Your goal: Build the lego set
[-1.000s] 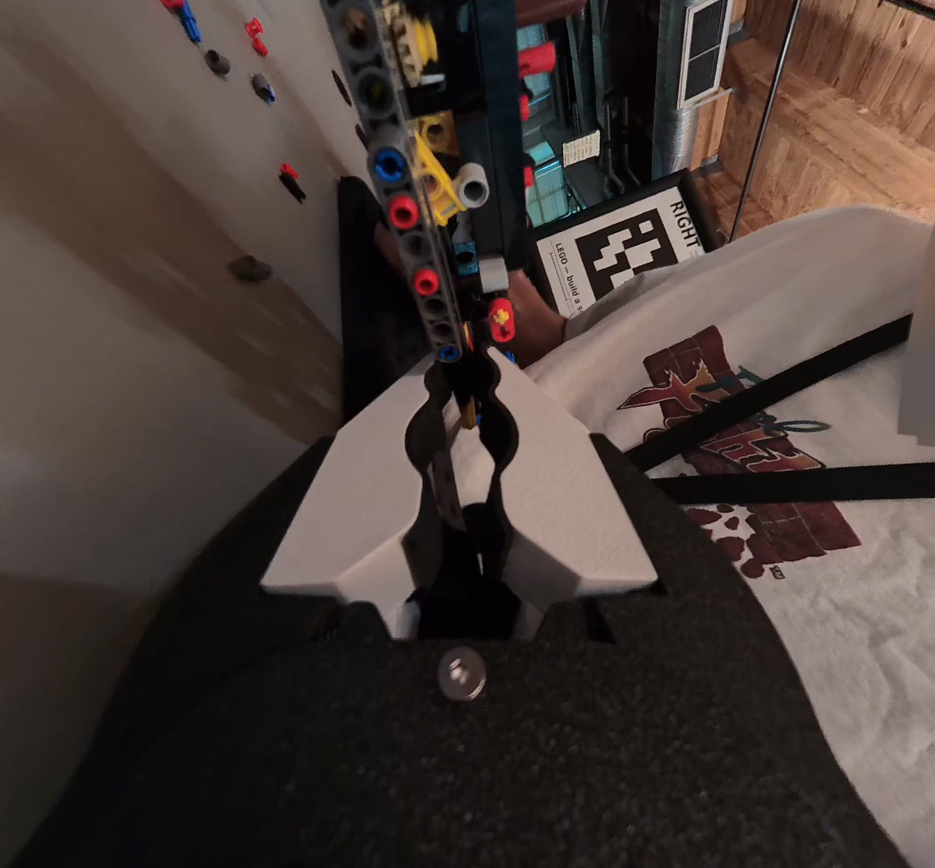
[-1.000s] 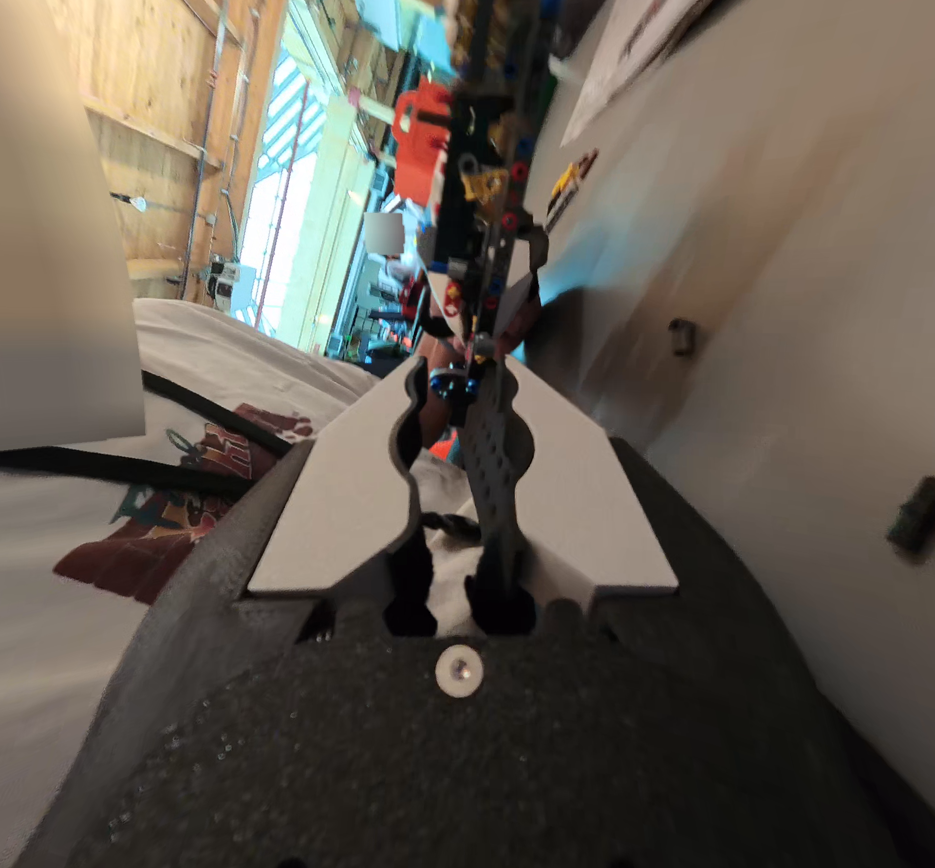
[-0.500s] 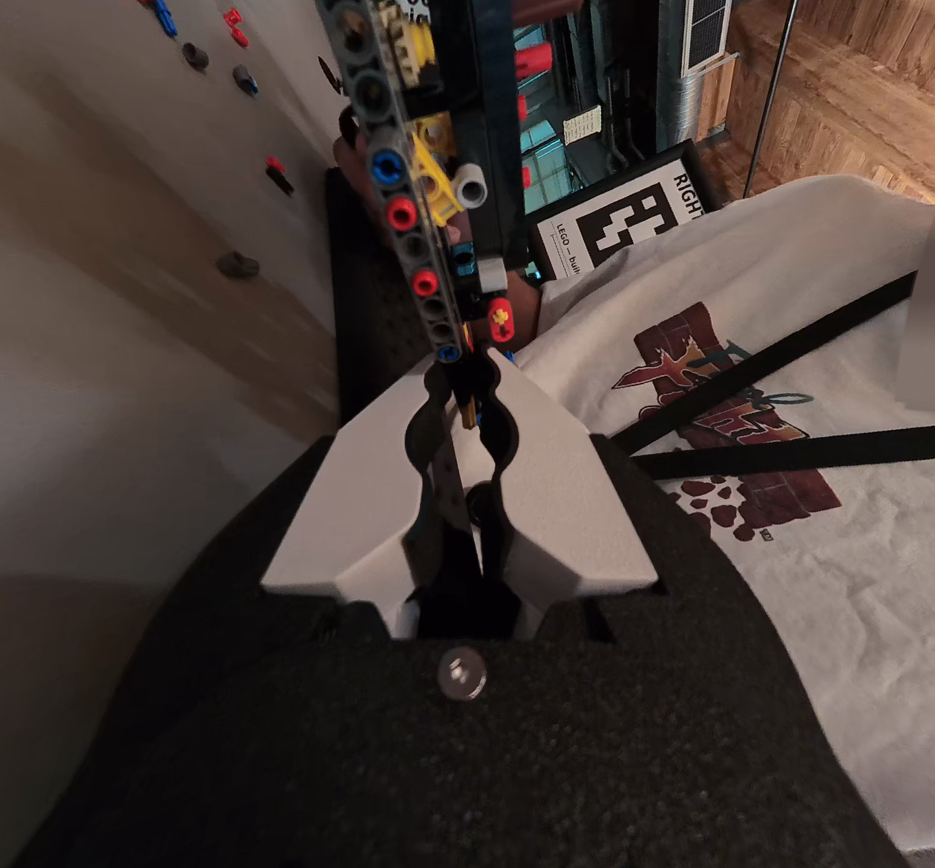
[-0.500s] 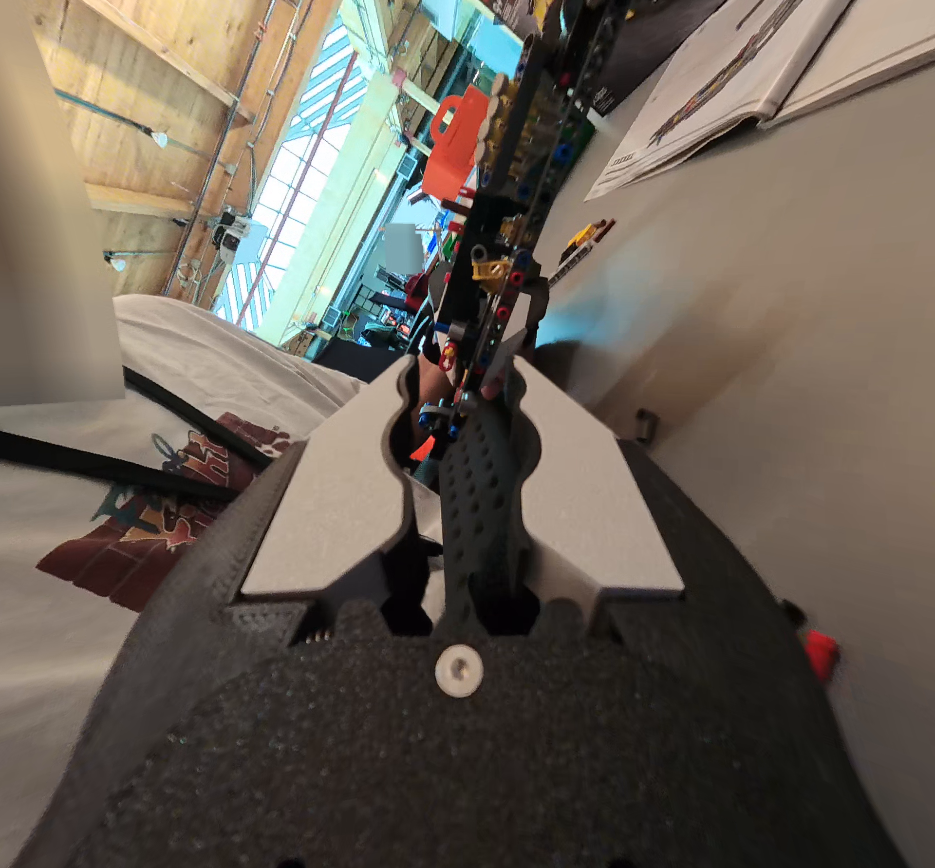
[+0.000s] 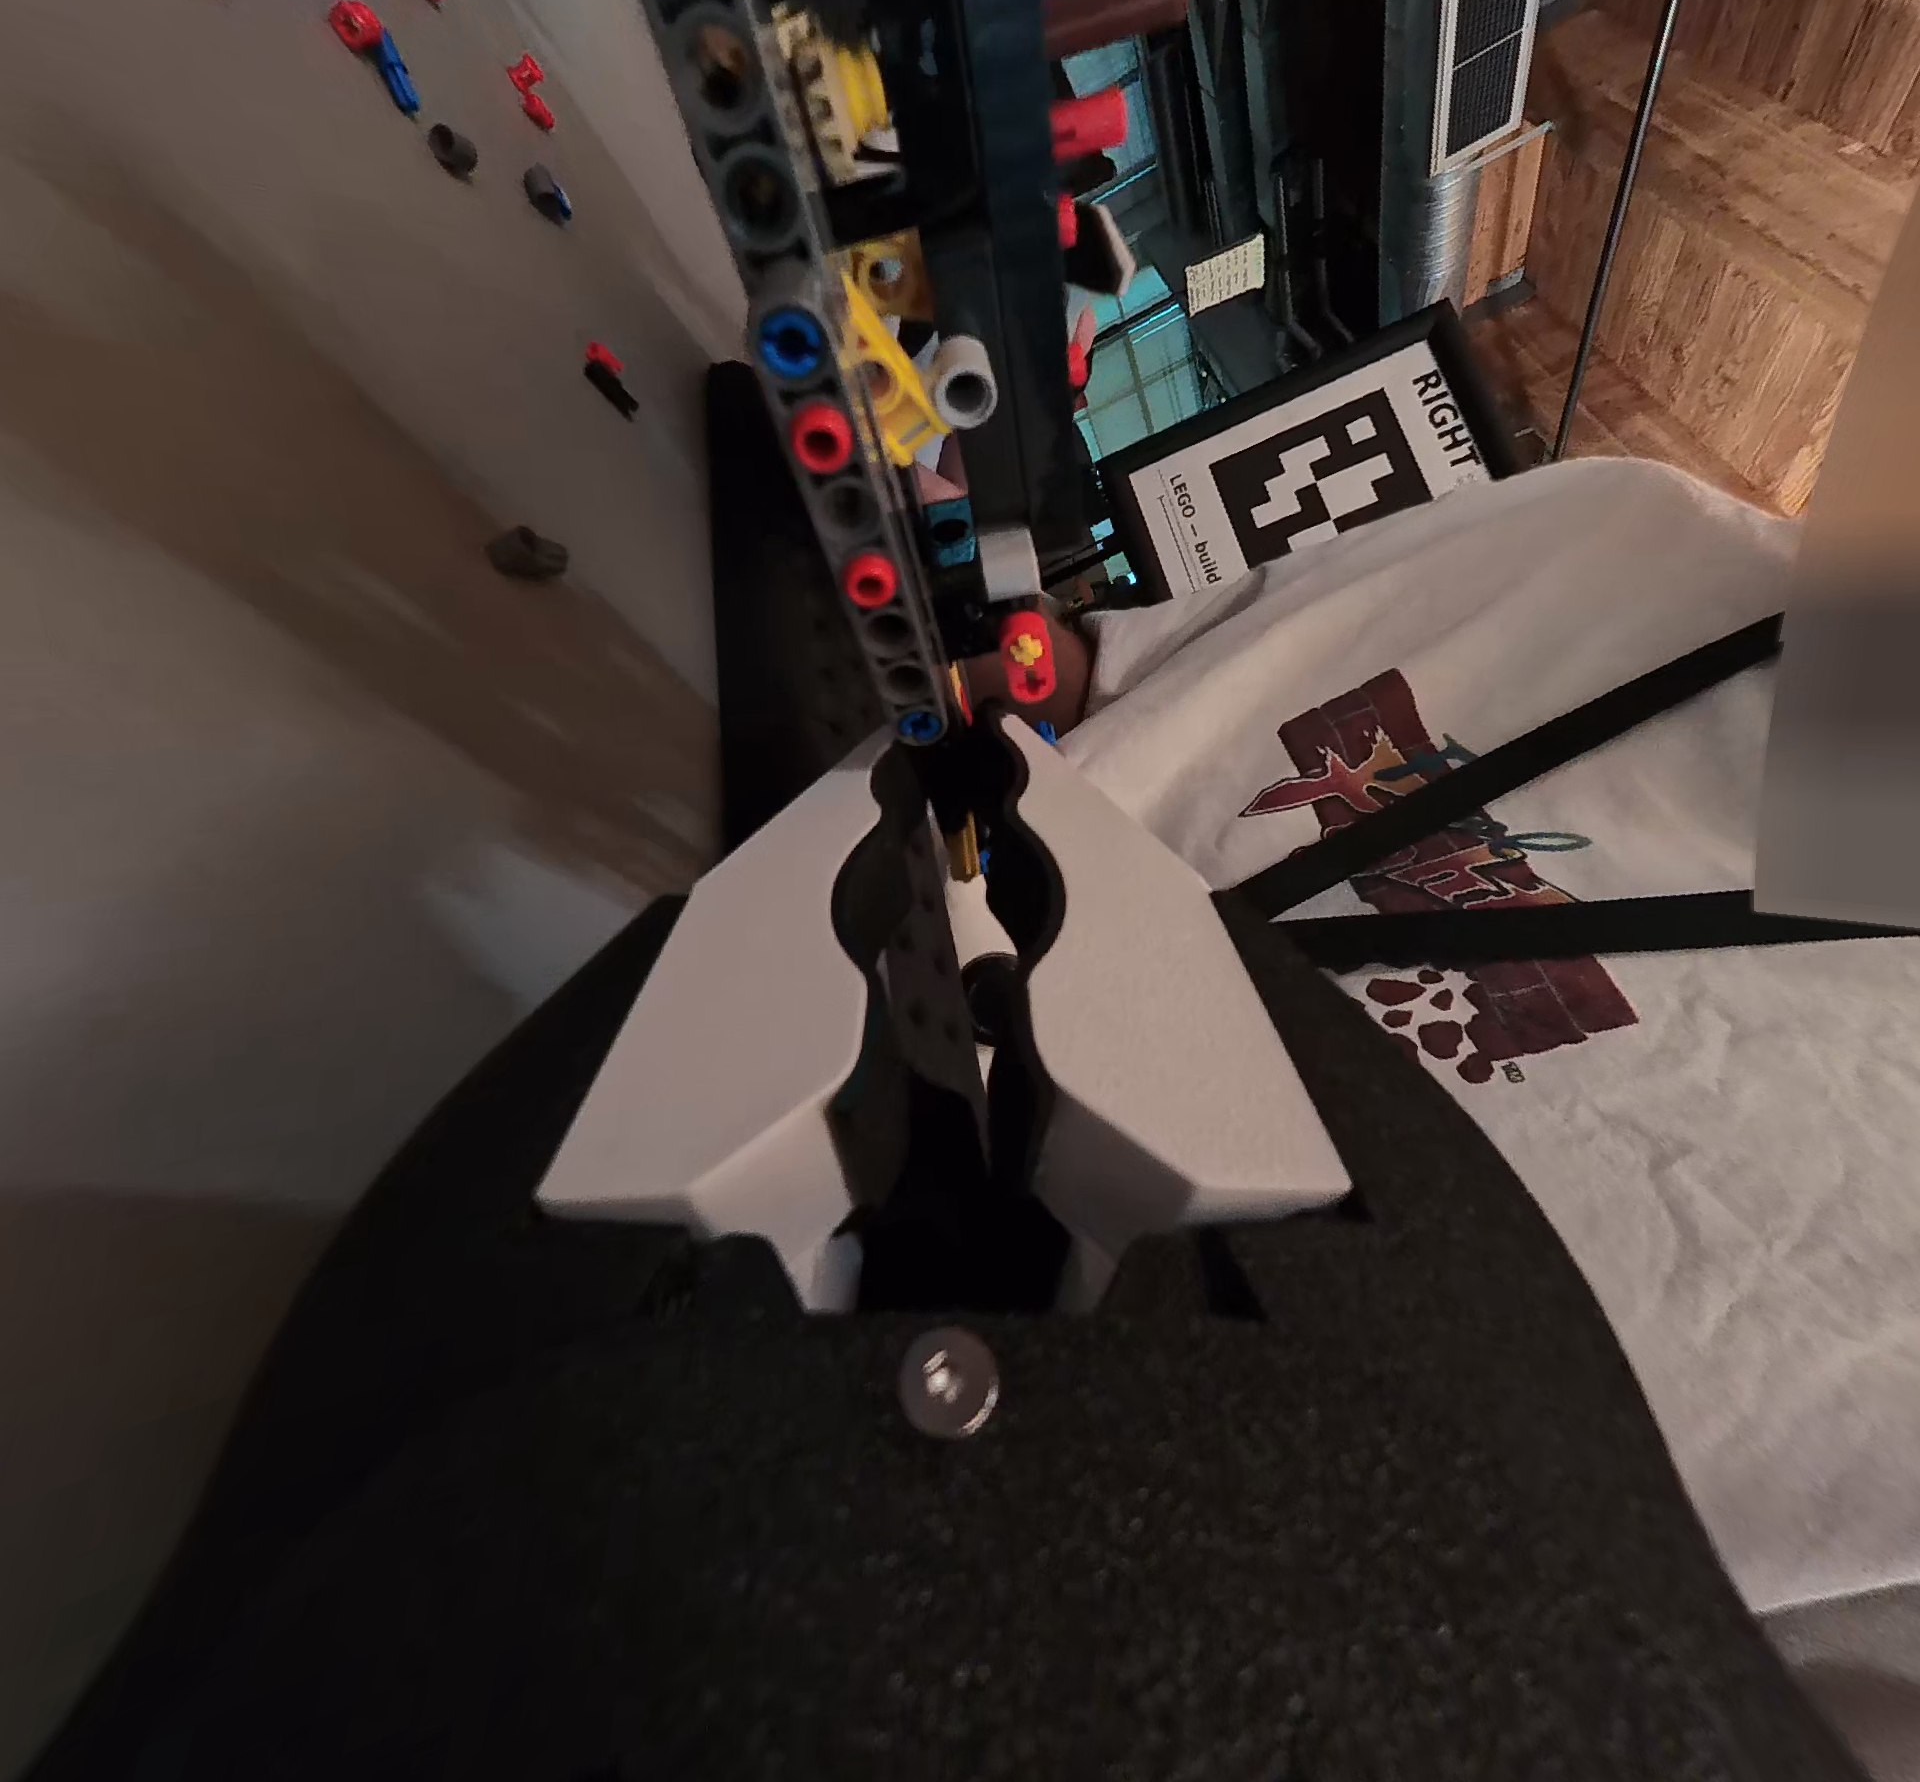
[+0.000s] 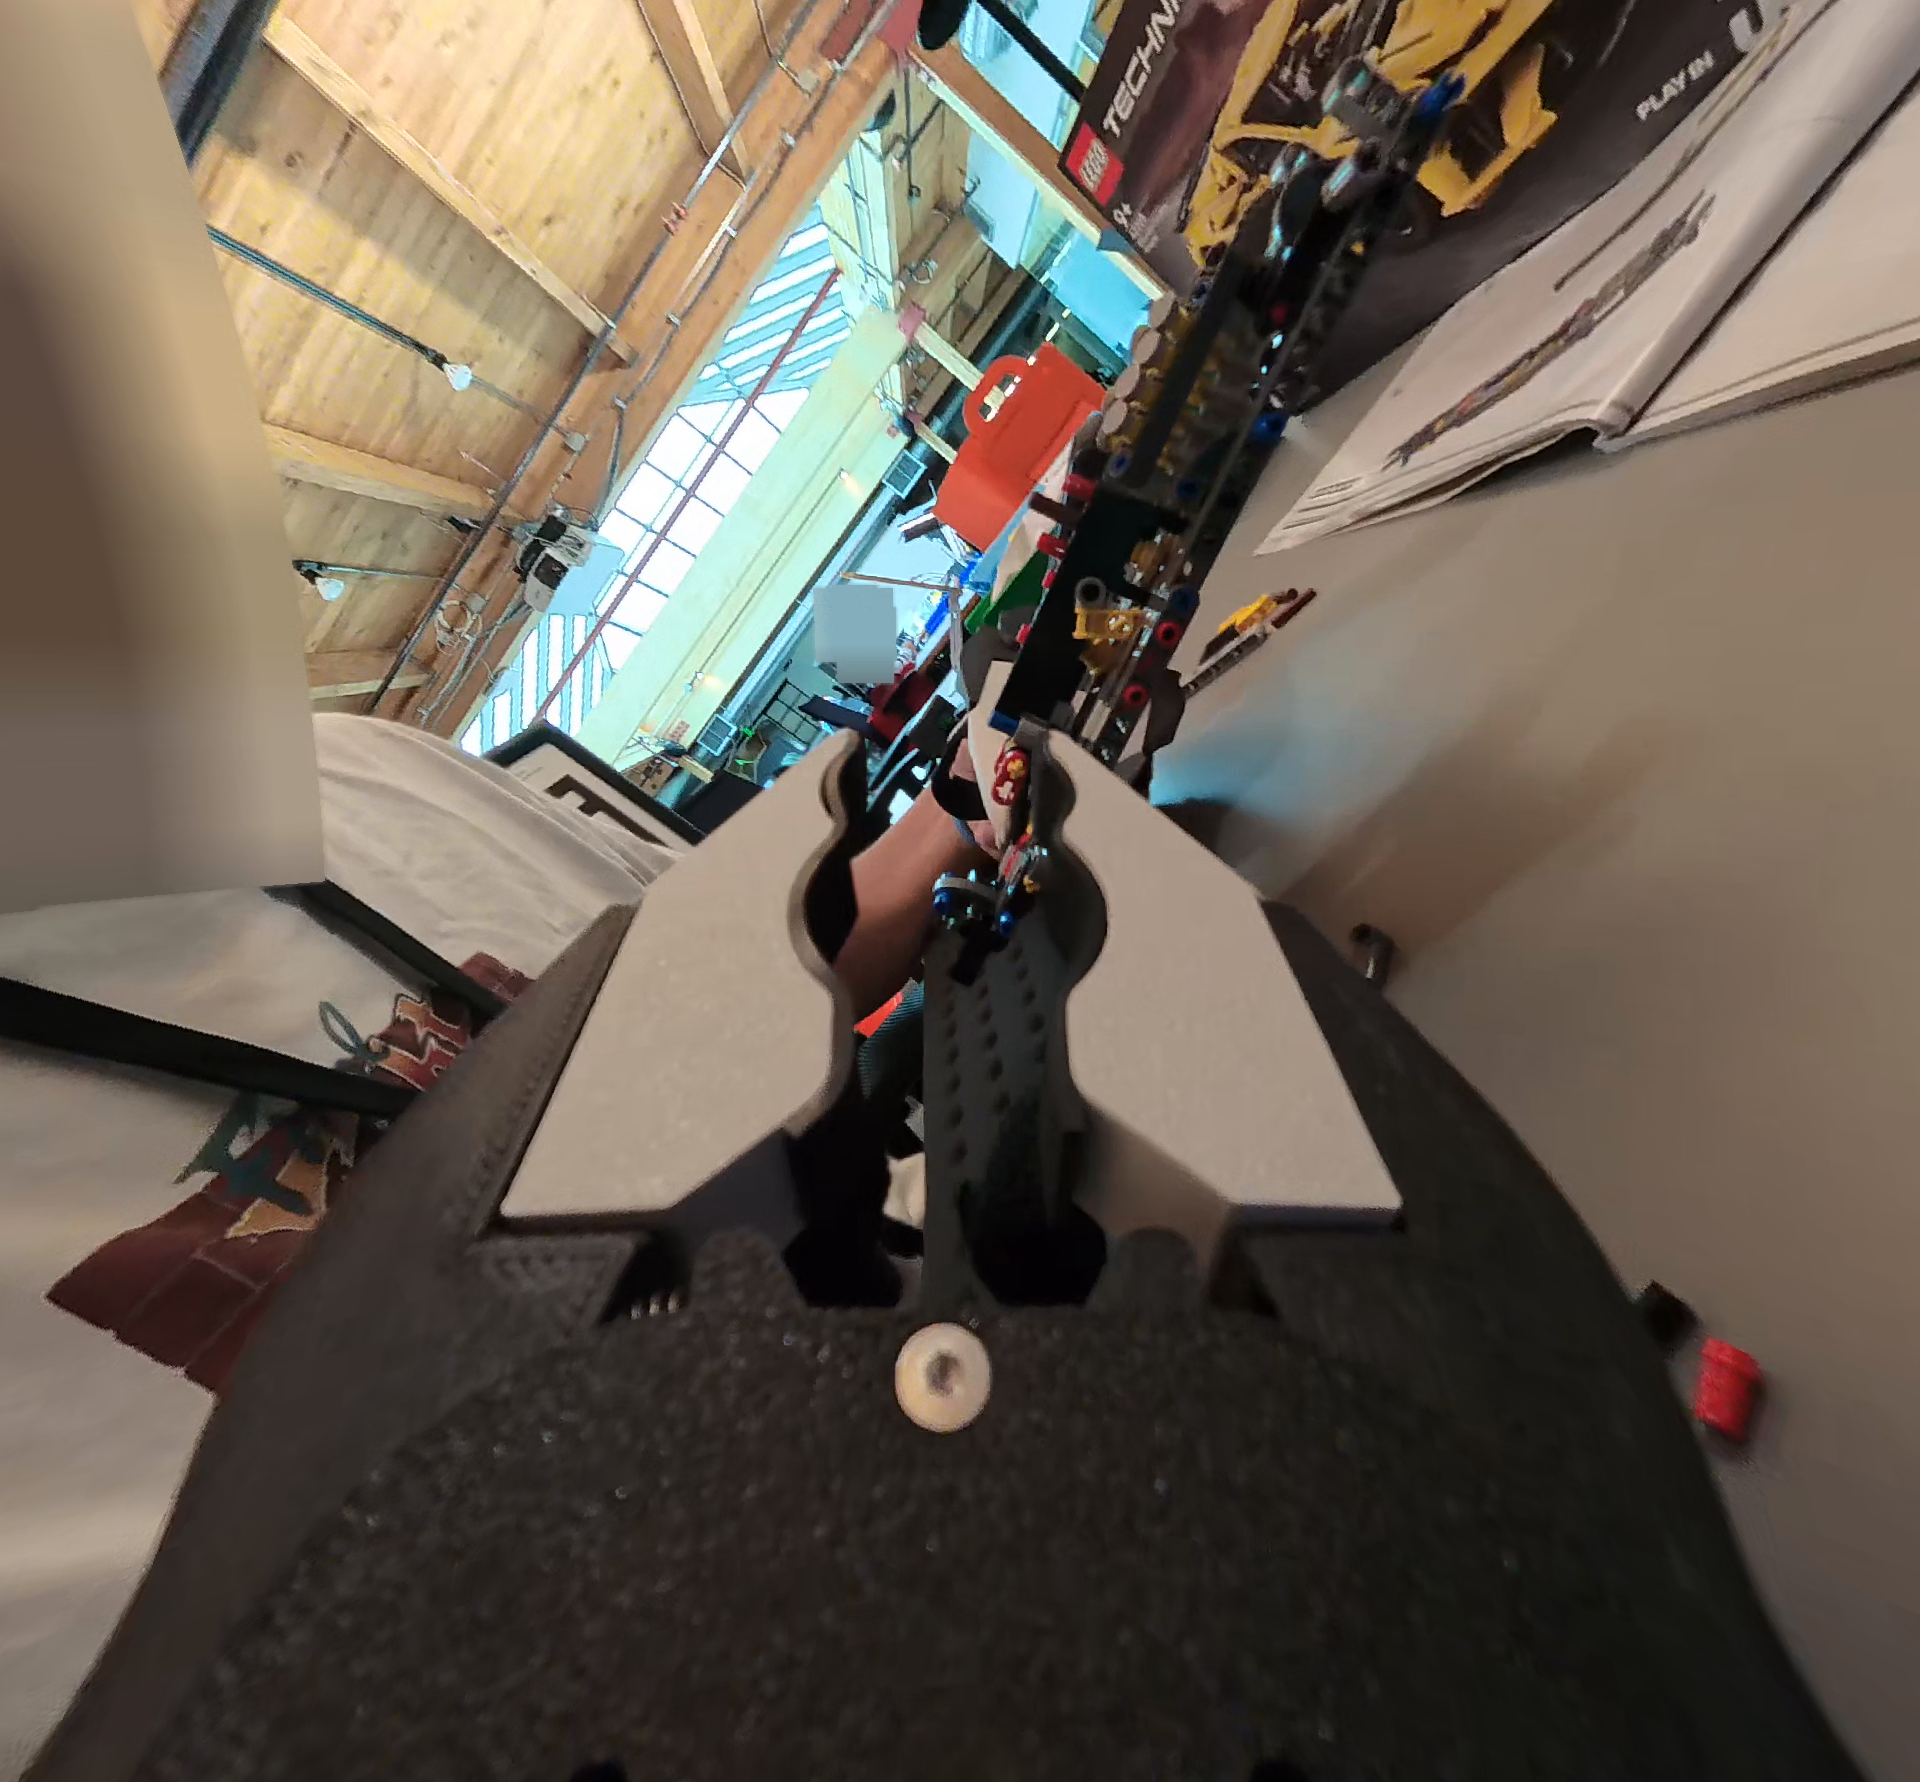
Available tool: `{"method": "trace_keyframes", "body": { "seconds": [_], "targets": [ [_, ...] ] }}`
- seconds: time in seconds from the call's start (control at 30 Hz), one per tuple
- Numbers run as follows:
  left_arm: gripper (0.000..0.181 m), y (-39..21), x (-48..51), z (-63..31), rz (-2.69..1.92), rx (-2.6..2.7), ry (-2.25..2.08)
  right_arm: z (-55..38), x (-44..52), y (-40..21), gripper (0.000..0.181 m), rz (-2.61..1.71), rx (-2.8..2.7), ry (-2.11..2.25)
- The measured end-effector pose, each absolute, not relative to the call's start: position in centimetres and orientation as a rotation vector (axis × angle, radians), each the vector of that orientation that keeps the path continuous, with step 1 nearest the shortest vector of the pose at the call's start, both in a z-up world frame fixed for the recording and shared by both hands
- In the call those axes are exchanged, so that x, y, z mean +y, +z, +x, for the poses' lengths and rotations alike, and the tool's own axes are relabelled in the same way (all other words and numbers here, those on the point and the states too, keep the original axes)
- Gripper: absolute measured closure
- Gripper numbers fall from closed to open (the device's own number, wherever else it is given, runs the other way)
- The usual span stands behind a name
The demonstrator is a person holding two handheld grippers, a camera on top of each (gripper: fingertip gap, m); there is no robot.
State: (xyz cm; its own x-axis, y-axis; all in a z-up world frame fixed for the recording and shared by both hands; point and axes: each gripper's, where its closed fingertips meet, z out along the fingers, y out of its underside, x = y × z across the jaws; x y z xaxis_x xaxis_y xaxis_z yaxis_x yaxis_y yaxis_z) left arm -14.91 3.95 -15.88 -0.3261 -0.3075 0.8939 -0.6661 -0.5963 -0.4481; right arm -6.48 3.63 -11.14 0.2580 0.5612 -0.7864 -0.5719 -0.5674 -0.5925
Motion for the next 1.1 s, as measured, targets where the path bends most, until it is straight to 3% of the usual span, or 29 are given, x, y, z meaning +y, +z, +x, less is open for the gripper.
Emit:
{"method": "trace_keyframes", "body": {
  "seconds": [0.27,0.63,0.87,1.1],
  "targets": [
    [0.174,-14.7,4.3,-15.1,1.594,-1.27,2.105,-6.6,3.4,-10.9,0.153,-1.577,-0.031,1.376],
    [0.175,-9.1,3.8,-15.1,1.481,-1.99,2.577,-8.4,2.3,-10.8,0.154,-1.594,-0.165,1.334],
    [0.174,-9.5,4.9,-14.6,1.583,-2.103,2.576,-9.3,2.2,-11.1,0.155,-1.622,-0.215,1.347],
    [0.174,-11.4,5.6,-13.4,1.744,-2.536,2.414,-9.2,2.2,-10.9,0.156,-1.606,-0.213,1.365]
  ]
}}
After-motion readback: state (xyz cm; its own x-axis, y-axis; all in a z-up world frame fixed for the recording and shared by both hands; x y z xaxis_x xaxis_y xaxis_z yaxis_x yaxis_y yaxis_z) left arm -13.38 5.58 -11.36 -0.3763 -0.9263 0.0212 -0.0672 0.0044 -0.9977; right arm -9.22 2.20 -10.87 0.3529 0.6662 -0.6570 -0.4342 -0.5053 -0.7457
